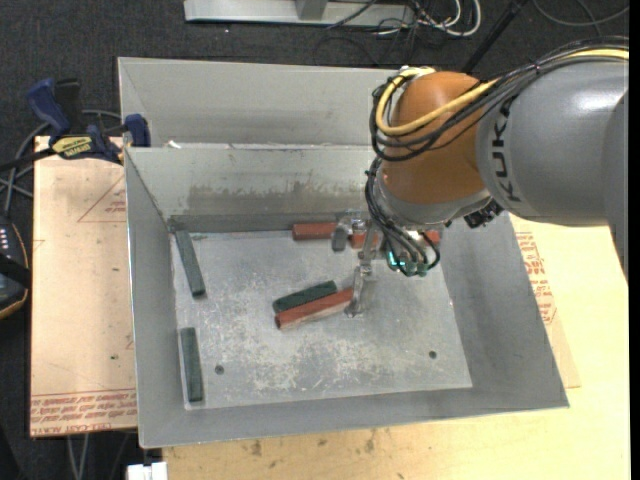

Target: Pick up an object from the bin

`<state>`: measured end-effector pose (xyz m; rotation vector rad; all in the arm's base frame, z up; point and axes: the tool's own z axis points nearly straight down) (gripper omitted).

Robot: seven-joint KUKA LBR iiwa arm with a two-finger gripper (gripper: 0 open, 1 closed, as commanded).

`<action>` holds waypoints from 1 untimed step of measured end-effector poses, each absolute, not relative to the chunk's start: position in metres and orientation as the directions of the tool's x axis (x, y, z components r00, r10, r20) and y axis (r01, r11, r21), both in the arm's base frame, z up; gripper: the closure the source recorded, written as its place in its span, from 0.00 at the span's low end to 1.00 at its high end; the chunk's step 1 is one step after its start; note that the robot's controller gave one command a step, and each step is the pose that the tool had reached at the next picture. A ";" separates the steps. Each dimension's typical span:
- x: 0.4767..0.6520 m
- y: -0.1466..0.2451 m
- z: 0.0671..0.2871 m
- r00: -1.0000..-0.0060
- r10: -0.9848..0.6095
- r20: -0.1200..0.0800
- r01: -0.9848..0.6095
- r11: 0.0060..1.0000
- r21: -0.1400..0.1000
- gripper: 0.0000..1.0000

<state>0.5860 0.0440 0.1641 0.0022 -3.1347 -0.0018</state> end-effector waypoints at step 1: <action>0.580 0.106 0.069 -0.974 -0.227 0.004 -0.227 0.974 0.003 0.00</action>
Offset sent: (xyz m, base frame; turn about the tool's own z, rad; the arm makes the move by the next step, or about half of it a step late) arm -0.0040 0.0598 -0.0916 -0.2262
